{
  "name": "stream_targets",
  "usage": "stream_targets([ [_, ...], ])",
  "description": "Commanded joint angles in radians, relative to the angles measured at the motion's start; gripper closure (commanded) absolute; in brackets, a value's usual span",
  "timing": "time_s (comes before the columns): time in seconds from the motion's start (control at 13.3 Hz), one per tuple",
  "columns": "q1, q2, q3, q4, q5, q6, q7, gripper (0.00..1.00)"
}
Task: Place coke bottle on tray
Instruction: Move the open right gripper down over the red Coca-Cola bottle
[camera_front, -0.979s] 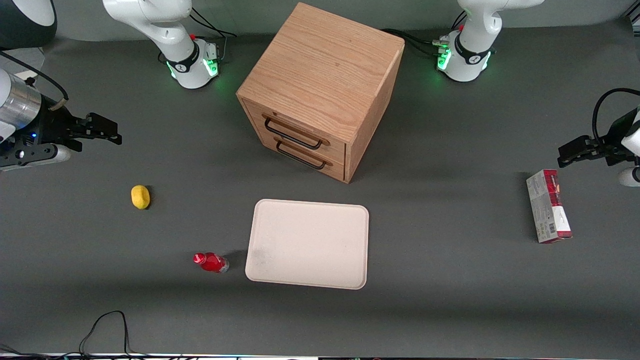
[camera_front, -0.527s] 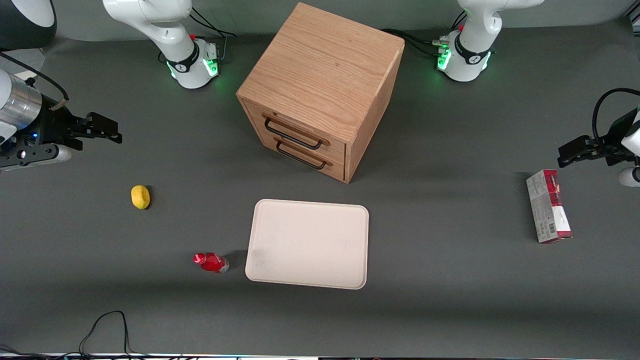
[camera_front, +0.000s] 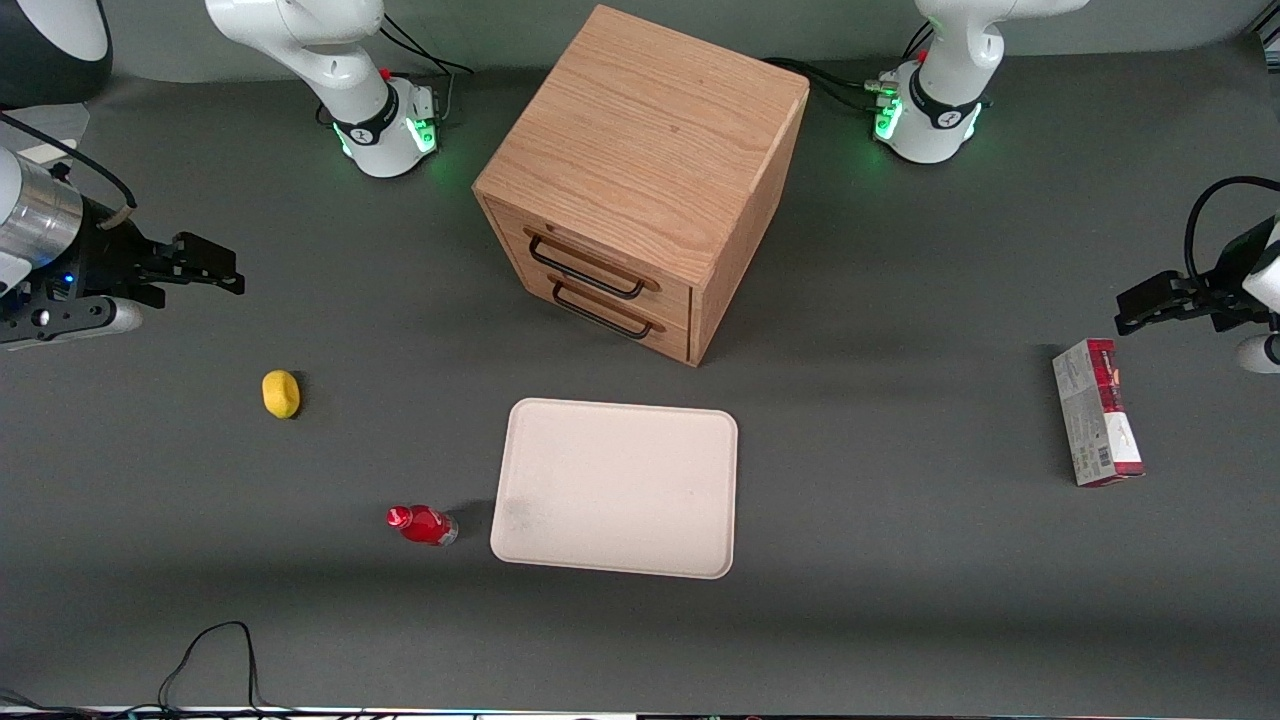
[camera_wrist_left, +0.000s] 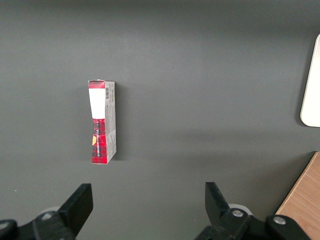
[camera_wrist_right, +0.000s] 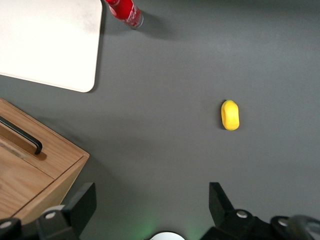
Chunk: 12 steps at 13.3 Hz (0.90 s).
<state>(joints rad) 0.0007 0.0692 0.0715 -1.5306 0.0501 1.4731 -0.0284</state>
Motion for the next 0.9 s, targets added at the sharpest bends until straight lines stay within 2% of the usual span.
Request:
stream_targets([
  [0.0, 0.056, 0.237, 0.030, 0.282, 0.004, -0.104, 0.128, 0.00],
  [0.15, 0.131, 0.430, 0.033, 0.523, -0.019, -0.120, 0.255, 0.00],
  [0.3, 0.185, 0.568, 0.028, 0.665, -0.039, -0.103, 0.282, 0.00],
  [0.83, 0.199, 0.725, 0.017, 0.696, -0.053, 0.157, 0.298, 0.00],
])
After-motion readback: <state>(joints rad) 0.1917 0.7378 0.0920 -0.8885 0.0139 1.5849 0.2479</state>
